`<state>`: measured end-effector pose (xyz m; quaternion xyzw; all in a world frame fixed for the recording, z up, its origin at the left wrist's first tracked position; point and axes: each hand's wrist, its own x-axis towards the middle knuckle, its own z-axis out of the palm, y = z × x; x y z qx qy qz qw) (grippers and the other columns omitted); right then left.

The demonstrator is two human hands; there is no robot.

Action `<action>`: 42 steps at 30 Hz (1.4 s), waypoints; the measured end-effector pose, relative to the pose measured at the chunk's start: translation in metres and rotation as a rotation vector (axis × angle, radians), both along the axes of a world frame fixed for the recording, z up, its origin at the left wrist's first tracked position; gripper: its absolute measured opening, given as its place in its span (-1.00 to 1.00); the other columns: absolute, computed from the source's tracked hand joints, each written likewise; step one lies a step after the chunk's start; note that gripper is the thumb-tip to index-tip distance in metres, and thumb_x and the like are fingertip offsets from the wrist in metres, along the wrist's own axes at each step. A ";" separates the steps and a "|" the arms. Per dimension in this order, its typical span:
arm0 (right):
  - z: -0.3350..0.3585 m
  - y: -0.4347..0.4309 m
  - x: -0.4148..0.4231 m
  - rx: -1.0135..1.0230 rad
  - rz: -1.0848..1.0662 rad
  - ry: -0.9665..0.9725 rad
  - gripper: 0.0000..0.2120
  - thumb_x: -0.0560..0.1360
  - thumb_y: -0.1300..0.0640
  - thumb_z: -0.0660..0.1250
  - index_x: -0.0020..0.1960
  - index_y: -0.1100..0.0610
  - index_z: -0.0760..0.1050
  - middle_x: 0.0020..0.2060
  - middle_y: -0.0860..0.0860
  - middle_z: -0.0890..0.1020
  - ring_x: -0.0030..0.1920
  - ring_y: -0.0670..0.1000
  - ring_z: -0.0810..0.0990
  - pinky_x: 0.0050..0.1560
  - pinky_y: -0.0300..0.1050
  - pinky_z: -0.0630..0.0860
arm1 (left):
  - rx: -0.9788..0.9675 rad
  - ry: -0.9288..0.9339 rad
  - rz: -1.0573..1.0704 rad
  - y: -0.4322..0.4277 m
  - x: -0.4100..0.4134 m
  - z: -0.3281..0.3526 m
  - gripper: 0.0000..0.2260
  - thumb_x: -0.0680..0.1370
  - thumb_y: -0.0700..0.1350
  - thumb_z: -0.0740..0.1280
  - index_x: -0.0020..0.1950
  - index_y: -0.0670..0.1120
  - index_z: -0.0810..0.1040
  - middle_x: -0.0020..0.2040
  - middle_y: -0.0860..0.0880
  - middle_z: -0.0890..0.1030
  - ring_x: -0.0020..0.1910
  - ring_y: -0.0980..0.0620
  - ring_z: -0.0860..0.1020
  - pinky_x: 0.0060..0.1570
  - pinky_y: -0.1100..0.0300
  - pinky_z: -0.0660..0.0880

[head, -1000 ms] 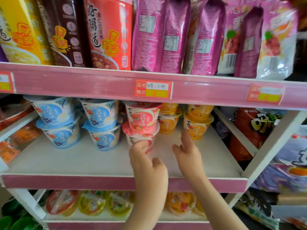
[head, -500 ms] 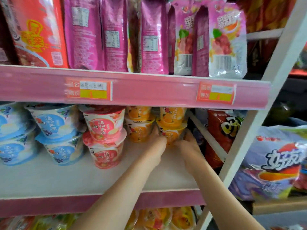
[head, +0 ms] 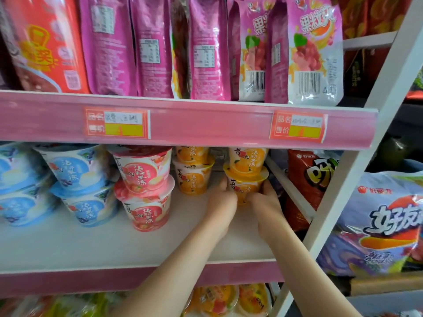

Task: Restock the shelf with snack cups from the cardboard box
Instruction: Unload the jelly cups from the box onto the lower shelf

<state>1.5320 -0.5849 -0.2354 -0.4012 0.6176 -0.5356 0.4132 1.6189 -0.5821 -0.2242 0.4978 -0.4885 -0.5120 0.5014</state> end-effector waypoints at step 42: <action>0.001 -0.028 0.094 0.051 0.247 -0.176 -0.44 0.44 0.31 0.20 0.37 -0.10 0.32 0.18 0.07 0.57 0.13 0.12 0.56 0.23 0.12 0.48 | 0.124 0.324 0.391 -0.038 0.052 -0.019 -0.57 0.58 -0.31 0.13 0.42 -0.02 0.32 0.30 -0.03 0.43 0.18 0.02 0.38 0.22 0.20 0.27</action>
